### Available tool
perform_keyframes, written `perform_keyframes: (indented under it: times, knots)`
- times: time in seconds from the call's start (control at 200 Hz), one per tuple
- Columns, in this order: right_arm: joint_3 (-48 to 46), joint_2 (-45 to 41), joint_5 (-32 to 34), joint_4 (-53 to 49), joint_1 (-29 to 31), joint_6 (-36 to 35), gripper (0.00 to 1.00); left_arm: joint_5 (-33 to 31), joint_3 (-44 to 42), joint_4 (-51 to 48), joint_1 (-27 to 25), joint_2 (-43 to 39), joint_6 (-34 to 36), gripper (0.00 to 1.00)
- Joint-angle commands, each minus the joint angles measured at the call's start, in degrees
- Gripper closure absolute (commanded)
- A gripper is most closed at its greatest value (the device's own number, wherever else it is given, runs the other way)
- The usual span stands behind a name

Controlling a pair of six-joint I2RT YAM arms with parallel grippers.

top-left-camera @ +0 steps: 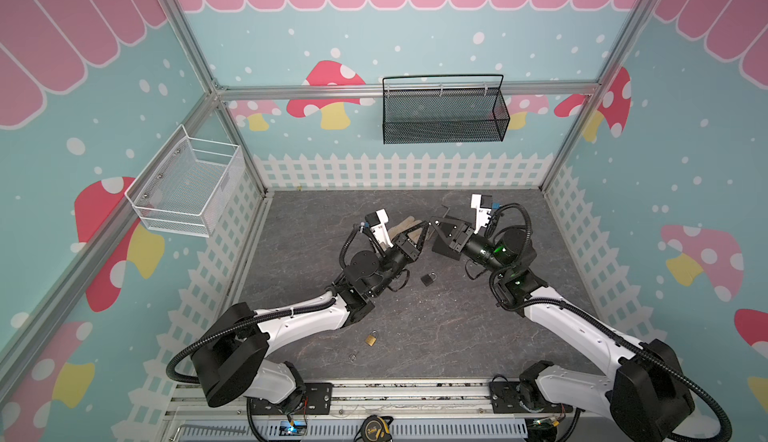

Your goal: Unlock with the key

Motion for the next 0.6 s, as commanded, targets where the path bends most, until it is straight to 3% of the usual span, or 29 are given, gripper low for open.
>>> perform_keyframes:
  times: [0.0,0.19,0.355,0.405,0.505,0.595]
  knots:
    - [-0.20,-0.53,-0.52,0.53,0.44,-0.61,1.00,-1.04,1.74,-2.00,-0.36,-1.22,1.59,1.00]
    - [2.09,-1.03,-0.92,-1.98,-0.39,-3.65,0.84,1.99,2.87,-8.83,0.27,-3.88,6.93,1.00]
    - [3.91,-2.18,-3.81,-4.31,-2.77,-6.75,0.62,9.57,5.23,-22.20,3.87,-6.67,10.40,1.00]
    - [4.89,-2.29,-5.89,-5.16,-3.53,-8.24,0.52,14.06,6.53,-26.39,5.82,-6.78,11.25,1.00]
    - [7.01,-1.72,-11.72,-7.27,-5.20,-11.08,0.46,21.66,7.88,-31.38,9.38,-7.84,14.01,1.00]
    - [7.98,-1.31,-17.78,-8.23,-7.05,-13.20,0.43,25.98,11.82,-40.95,10.55,-8.89,20.93,1.00]
